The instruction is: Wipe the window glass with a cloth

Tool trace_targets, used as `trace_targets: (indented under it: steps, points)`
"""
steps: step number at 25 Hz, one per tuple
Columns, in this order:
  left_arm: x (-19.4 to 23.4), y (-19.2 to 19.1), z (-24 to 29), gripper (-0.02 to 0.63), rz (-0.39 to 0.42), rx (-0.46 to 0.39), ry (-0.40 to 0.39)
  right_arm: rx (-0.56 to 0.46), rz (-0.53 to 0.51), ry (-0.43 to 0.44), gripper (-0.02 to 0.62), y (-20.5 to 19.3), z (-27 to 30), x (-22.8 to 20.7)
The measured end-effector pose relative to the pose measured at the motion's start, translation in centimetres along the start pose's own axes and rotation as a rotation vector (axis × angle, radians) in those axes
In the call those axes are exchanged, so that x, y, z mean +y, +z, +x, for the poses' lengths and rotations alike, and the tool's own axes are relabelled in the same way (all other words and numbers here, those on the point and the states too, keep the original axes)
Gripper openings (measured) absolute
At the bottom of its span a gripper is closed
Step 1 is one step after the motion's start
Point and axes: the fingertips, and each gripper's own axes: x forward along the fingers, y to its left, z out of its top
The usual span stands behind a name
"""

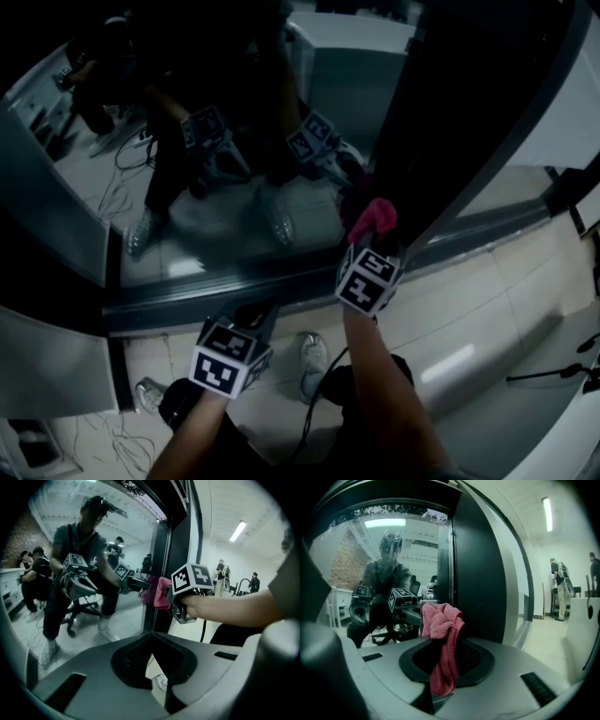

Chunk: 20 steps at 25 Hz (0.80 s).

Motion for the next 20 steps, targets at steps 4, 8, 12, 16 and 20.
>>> trace_targets:
  steps: [4,8,12,16,20]
  points:
    - [0.8,-1.1,0.6,0.002,-0.004,0.001,-0.002,0.029,-0.039,-0.014,0.063,-1.9,0.2,-0.4]
    - [1.9,-3.7,-0.2,0.002,-0.009,0.014,-0.003,0.073,-0.066,-0.014,0.063,-4.7,-0.1,0.6]
    - [2.0,-4.8,0.0,0.002,-0.020,0.012,-0.001,0.063,-0.067,0.083,0.063,-5.4,0.1,2.1]
    - [2.8,-5.2,-0.5,0.002,-0.053,-0.008,0.000,0.047,-0.104,0.181,0.063,-5.4,-0.8,5.2]
    - [4.2,-4.6,-0.8,0.002,-0.073,-0.028,0.030,0.040,-0.135,0.243,0.063,-5.2,-1.6,7.1]
